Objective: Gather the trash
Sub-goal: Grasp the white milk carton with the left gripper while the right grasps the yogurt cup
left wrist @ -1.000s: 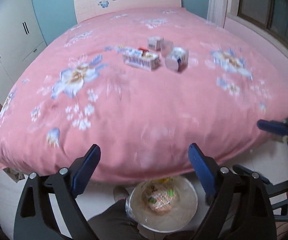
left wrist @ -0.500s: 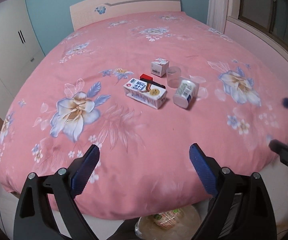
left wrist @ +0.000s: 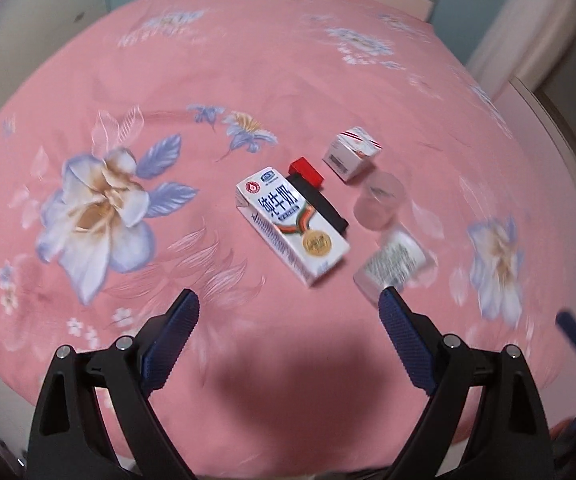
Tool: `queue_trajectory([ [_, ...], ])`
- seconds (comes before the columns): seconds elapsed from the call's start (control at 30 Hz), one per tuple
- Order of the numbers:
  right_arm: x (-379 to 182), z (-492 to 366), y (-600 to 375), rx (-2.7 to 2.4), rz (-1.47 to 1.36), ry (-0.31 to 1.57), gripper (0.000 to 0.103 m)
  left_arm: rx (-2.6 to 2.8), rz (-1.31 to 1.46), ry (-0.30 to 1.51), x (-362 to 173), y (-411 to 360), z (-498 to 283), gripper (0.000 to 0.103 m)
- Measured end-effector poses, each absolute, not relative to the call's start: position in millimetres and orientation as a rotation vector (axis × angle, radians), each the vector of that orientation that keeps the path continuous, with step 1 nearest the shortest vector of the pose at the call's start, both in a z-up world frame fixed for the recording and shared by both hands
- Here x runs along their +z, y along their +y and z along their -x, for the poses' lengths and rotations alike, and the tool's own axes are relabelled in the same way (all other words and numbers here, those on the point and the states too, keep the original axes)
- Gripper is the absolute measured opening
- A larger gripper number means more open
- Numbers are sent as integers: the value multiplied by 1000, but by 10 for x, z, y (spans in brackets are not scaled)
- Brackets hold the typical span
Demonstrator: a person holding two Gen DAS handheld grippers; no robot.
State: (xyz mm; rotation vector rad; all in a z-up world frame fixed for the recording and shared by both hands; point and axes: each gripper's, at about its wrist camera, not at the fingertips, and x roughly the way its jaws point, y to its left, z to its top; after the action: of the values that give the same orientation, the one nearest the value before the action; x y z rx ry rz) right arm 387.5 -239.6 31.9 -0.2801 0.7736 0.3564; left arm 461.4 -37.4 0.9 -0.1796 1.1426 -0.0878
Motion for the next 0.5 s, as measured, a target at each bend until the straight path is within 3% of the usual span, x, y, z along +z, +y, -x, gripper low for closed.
queue_trajectory([
  [0.5, -456, -4789, -2398, 395, 226, 909, 80, -58, 218, 1272, -702, -629, -5386, 93],
])
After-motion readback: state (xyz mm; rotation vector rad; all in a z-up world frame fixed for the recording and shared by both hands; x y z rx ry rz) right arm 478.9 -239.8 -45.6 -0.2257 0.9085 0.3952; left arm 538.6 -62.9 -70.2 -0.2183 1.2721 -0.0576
